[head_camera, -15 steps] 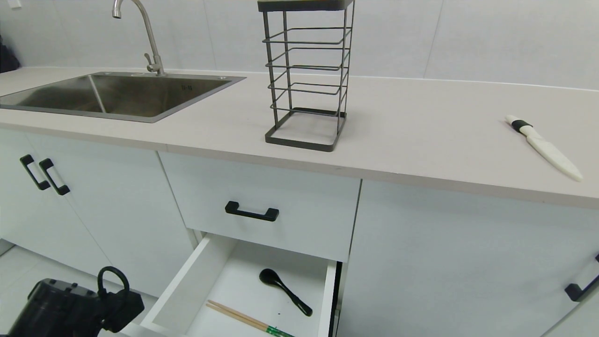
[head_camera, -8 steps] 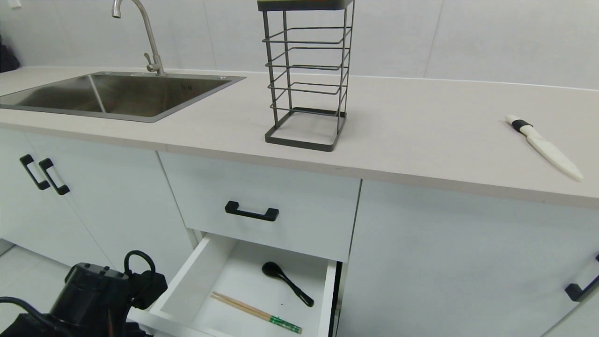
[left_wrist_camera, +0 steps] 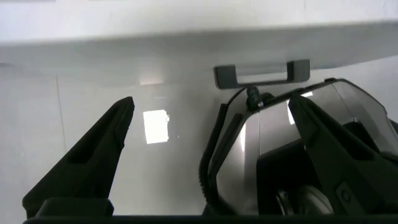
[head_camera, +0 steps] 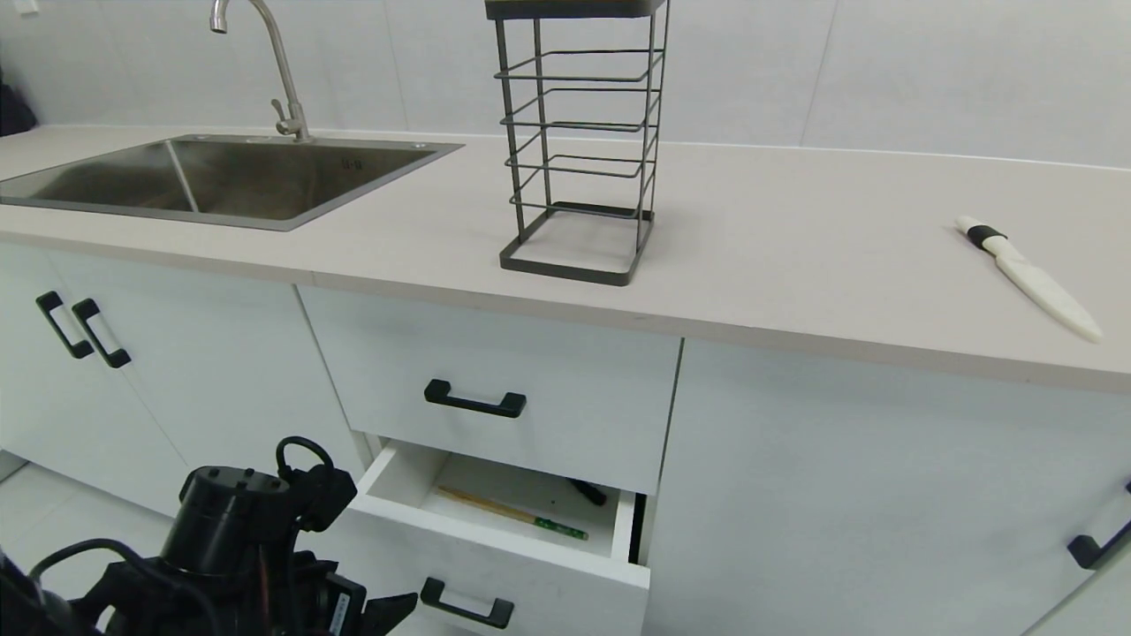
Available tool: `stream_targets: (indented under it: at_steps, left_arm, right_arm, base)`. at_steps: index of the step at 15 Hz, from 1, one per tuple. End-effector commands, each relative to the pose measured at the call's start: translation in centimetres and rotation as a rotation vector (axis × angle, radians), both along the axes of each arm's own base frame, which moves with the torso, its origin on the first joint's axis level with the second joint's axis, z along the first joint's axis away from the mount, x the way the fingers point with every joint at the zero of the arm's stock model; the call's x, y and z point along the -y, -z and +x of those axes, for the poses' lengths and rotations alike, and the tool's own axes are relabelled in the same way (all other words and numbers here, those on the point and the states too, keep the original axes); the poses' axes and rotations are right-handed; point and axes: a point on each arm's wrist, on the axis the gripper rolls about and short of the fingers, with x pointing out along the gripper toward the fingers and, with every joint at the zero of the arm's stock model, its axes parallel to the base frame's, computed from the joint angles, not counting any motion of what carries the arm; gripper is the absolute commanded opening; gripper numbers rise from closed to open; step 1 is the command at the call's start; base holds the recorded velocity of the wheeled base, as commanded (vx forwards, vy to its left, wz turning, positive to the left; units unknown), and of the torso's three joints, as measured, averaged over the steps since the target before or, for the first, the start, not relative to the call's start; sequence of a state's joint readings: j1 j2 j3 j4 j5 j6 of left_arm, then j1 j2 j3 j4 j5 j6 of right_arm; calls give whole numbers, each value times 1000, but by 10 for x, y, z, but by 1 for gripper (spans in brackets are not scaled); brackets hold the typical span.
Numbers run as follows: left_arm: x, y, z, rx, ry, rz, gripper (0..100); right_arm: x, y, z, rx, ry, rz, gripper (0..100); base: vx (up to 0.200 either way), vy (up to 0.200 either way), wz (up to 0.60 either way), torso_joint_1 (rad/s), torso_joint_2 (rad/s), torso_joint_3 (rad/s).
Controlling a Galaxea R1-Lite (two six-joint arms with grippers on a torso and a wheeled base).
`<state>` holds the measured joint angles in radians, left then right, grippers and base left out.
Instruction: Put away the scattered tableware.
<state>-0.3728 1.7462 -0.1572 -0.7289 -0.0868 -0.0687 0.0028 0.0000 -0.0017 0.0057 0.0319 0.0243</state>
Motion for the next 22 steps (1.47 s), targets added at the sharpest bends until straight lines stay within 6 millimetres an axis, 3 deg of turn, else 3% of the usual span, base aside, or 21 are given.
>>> stream_targets:
  at_steps: [1, 10, 15, 22]
  left_arm:
    - [4, 11, 5, -23, 8, 15, 100]
    - [10, 13, 17, 58, -3, -1, 100]
    - [20, 29, 39, 147, 2, -40, 100]
    - [28, 37, 57, 210, 5, -68, 100]
  right_arm:
    - [0, 0, 0, -1, -1, 0, 100]
    - [0, 0, 0, -2, -1, 0, 100]
    - [0, 0, 0, -1, -1, 0, 100]
    - [0, 0, 0, -1, -1, 0, 100]
  base:
    - [0, 0, 0, 0, 0, 0]
    - [0, 0, 0, 0, 0, 0]
    - [0, 0, 0, 0, 0, 0]
    - [0, 0, 0, 0, 0, 0]
